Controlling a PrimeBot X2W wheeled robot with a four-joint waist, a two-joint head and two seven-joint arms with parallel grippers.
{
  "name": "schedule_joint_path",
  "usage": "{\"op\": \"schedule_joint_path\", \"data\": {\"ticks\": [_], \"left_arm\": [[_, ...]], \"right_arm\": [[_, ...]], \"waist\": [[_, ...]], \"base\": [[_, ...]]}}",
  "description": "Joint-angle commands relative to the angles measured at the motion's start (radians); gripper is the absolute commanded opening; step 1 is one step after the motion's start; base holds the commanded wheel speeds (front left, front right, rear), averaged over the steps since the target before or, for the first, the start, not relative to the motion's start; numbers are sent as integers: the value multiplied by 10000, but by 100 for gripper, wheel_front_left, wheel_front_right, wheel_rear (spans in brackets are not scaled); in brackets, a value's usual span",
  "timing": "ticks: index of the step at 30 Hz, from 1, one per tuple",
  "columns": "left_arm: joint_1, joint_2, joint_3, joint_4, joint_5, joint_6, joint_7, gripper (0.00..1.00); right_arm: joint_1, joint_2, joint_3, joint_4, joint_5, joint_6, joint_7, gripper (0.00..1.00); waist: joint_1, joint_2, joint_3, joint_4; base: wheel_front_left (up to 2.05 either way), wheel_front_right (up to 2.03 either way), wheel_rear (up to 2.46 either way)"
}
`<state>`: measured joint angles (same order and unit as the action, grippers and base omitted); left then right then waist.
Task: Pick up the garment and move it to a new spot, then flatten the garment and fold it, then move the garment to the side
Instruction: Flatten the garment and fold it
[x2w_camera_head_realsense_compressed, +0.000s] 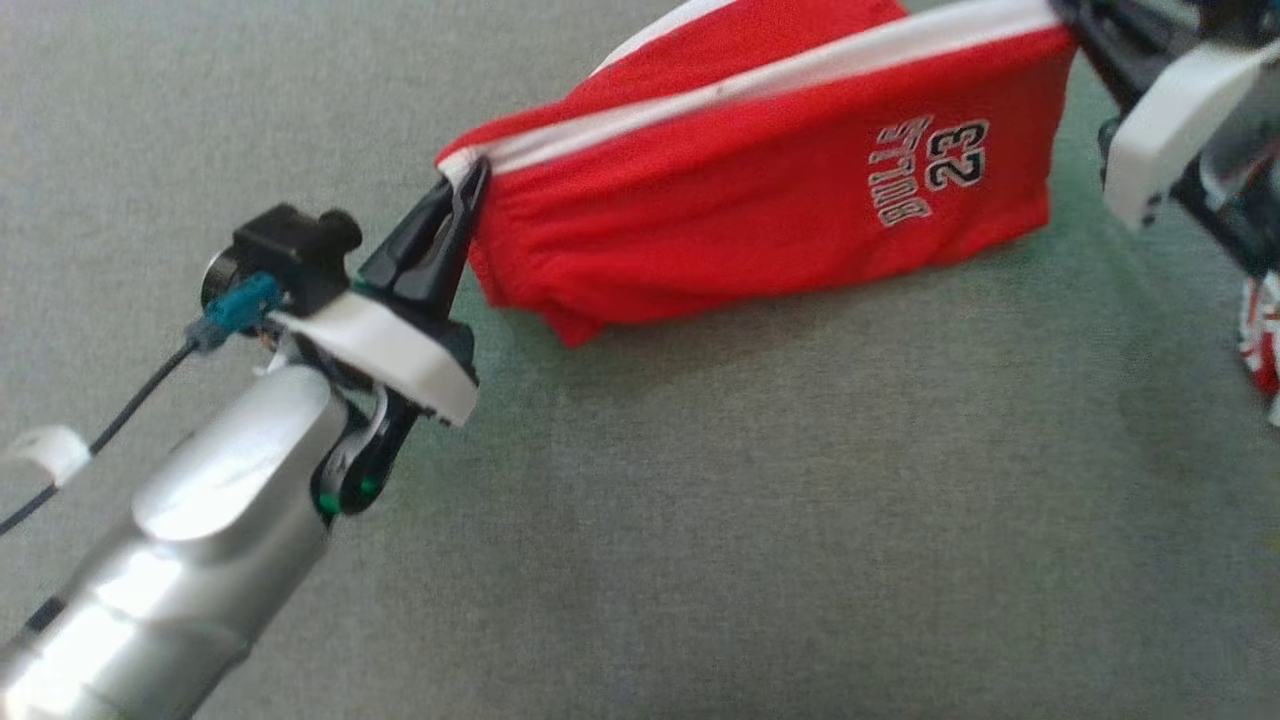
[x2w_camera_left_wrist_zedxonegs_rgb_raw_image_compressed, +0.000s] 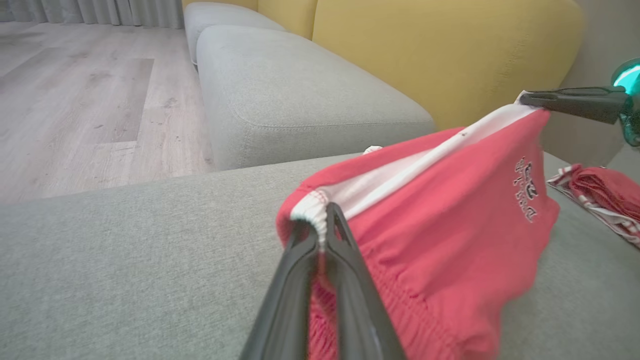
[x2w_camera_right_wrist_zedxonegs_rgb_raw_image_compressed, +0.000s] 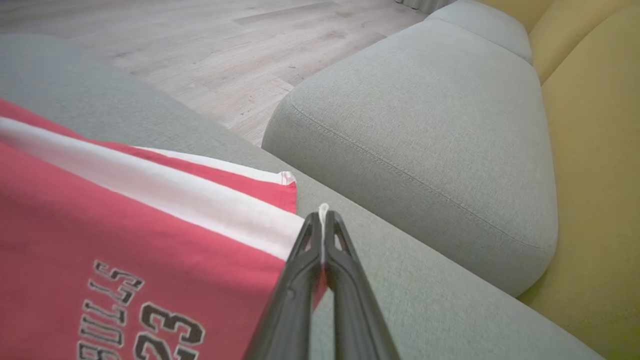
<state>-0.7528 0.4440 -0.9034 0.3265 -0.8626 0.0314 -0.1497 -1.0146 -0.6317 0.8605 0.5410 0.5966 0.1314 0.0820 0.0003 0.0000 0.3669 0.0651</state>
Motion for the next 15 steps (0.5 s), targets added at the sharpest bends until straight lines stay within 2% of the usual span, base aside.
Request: {"op": "schedule_joint_path", "data": {"ticks": [1, 15], "left_arm": [[-613, 163, 496, 3, 58, 5, -44, 0], [-1780, -853, 498, 1542, 234, -215, -445, 0]], "right_arm": [[-321, -18, -26, 133, -70, -7, -66, 0], [-2090, 369, 688, 1895, -283, -7, -629, 0]], "waist": [[-3, 0, 358, 229], [-3, 0, 1453, 853]], "base": [[0, 0, 0], [0, 0, 0]]}}
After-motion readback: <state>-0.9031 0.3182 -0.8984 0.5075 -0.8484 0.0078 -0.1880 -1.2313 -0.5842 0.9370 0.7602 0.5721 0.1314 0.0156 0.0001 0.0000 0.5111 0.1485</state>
